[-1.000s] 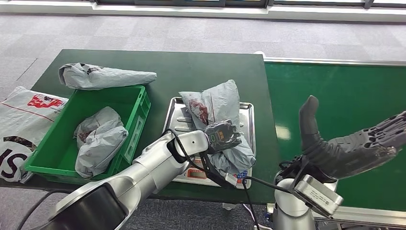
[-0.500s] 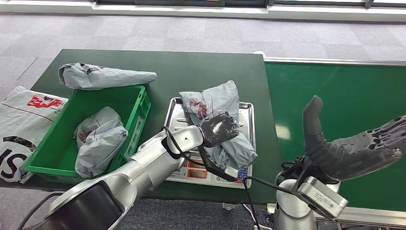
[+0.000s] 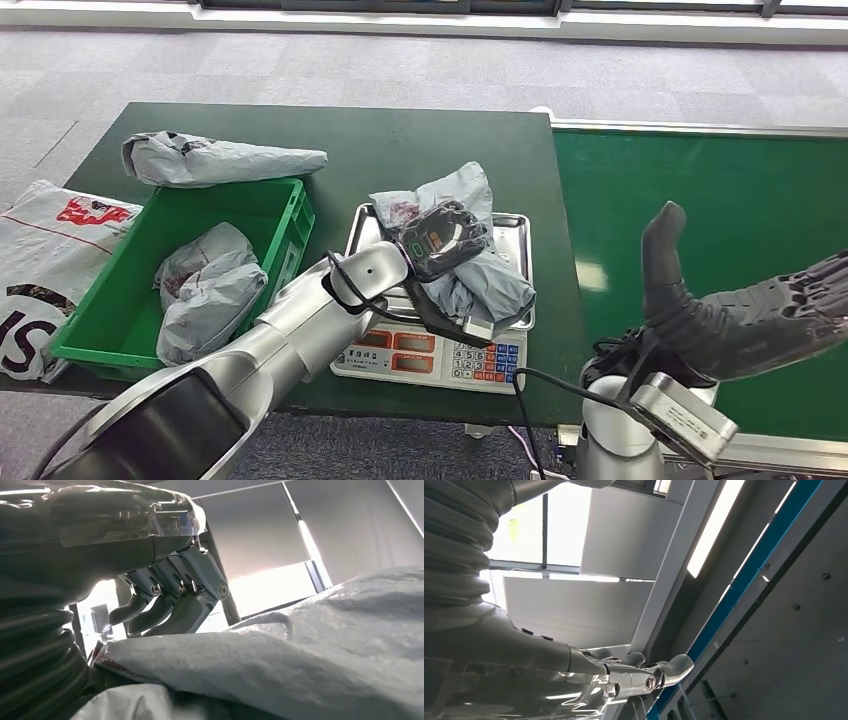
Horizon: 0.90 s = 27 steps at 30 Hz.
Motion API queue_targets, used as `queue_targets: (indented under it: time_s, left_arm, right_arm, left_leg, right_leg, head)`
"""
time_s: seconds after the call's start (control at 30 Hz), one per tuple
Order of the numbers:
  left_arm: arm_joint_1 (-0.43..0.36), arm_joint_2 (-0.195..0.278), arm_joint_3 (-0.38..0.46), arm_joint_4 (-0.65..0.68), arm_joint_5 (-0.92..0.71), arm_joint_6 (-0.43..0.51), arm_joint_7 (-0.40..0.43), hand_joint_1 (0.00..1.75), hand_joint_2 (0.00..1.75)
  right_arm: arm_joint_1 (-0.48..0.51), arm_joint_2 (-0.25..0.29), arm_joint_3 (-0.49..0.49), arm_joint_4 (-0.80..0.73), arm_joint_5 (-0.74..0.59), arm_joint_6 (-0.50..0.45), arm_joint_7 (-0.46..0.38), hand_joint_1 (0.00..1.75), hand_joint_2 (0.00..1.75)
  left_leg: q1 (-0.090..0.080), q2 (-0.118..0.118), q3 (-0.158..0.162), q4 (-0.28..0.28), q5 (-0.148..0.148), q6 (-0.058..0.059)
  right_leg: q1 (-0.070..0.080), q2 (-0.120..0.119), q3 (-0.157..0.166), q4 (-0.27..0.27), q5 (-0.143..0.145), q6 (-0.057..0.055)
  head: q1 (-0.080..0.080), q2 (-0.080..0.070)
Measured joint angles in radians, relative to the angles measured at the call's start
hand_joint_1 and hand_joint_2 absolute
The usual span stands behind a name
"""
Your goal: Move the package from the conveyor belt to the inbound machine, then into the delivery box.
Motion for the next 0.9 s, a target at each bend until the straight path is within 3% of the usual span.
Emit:
queue_targets:
  time_s: [0.6,0.77,0.9]
  left_arm:
    - [-0.002,0.028,0.033,-0.008,-0.053,0.096,0.115,1.75,1.75]
    - [-0.007,0.059,0.087,-0.034,-0.059,0.175,0.181,1.75,1.75]
    - [0.005,0.103,0.15,-0.111,-0.078,0.184,0.224,1.75,1.75]
  right_arm:
    - [0.004,0.0,-0.012,-0.013,0.005,0.0,0.0,0.0,1.75]
    - [0.01,0.0,-0.019,-0.023,0.01,0.0,0.0,0.0,1.75]
    - [0.014,0.0,-0.027,-0.029,0.01,0.0,0.0,0.0,1.75]
  left_leg:
    - [0.0,0.0,0.0,0.0,0.0,0.0]
    - [0.0,0.0,0.0,0.0,0.0,0.0]
    - [0.0,0.001,0.0,0.0,0.0,0.0]
  right_leg:
    - [0.0,0.0,0.0,0.0,0.0,0.0]
    - [0.0,0.0,0.0,0.0,0.0,0.0]
    - [0.0,0.0,-0.001,0.001,0.0,0.0]
  head:
    - [0.0,0.0]
    - [0.0,0.0]
    - [0.0,0.0]
